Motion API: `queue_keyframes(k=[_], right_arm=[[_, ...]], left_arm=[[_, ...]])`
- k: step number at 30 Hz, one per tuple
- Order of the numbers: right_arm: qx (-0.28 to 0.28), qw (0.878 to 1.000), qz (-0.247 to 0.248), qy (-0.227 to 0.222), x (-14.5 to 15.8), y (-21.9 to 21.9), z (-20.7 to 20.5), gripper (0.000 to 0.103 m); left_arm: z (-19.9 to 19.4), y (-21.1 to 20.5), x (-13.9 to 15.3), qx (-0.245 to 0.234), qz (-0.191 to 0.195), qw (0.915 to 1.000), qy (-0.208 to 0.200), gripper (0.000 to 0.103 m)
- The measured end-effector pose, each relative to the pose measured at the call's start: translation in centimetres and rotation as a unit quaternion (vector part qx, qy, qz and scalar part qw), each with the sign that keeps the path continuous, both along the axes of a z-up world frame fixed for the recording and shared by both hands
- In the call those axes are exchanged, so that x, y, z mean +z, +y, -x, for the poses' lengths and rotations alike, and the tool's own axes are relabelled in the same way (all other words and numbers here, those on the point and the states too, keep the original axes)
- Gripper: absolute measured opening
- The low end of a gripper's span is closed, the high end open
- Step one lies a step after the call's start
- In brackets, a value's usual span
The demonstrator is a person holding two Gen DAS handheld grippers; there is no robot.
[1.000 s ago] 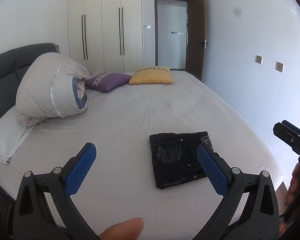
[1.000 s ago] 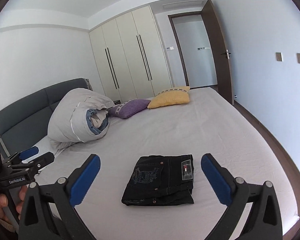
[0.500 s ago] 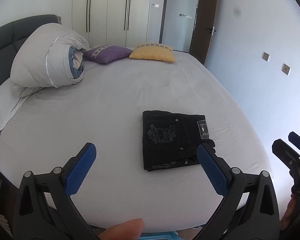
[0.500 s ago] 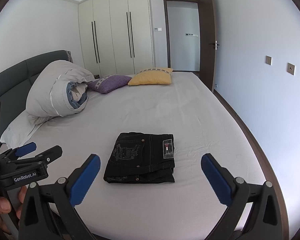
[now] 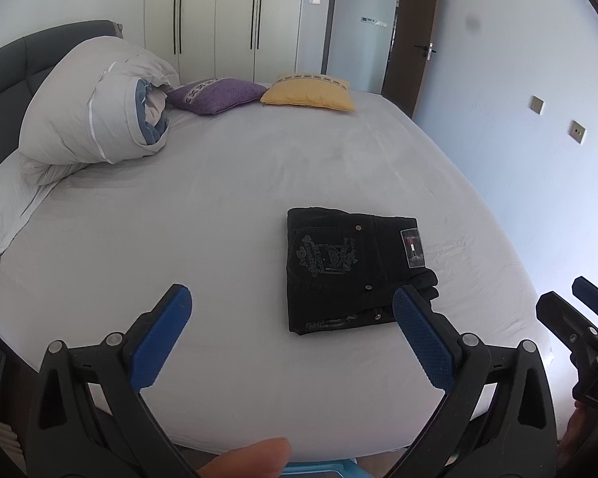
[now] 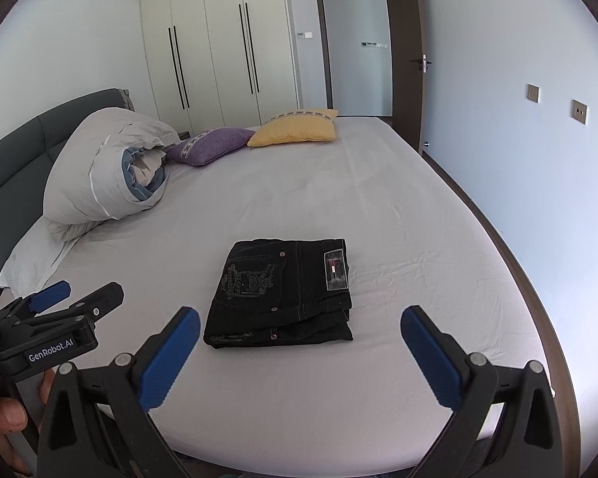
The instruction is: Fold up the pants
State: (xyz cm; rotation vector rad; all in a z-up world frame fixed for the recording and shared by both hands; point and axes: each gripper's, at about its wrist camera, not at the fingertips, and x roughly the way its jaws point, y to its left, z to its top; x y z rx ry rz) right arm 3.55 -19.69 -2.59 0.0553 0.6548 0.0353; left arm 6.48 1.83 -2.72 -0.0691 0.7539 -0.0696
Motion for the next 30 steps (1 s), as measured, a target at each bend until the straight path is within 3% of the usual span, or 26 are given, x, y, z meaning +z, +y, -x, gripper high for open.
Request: queue_keyframes(k=[30], right_arm=[[0.0,1.0,-0.002,0.013,-1.0,0.1,-0.1,0.103]], left_arm=[[0.2,-0.5,-1.3,0.0,-0.002,1.0,0.009,0.103]])
